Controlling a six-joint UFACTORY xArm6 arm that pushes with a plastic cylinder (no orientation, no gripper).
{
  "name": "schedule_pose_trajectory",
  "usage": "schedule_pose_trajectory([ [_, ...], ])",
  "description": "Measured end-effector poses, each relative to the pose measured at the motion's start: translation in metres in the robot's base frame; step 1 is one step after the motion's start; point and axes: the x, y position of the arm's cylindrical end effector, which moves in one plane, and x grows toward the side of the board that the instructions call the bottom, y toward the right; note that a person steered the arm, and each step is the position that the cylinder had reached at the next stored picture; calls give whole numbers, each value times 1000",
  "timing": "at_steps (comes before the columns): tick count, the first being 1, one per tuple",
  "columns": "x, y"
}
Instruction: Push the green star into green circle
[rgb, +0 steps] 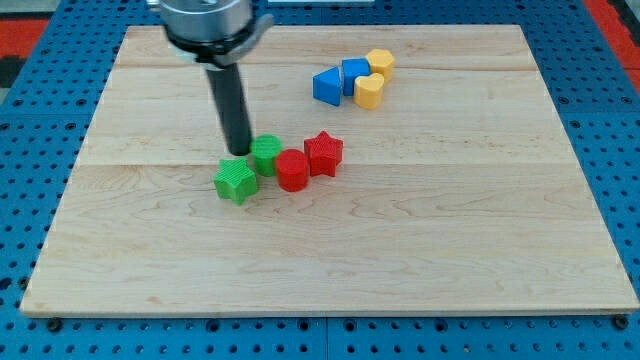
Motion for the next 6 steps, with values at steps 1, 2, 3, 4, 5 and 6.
schedule_pose_trajectory([
  [1, 31, 33],
  [2, 77, 37],
  [3, 104, 64],
  [4, 106, 67],
  [5, 96, 11],
  [6, 88, -66],
])
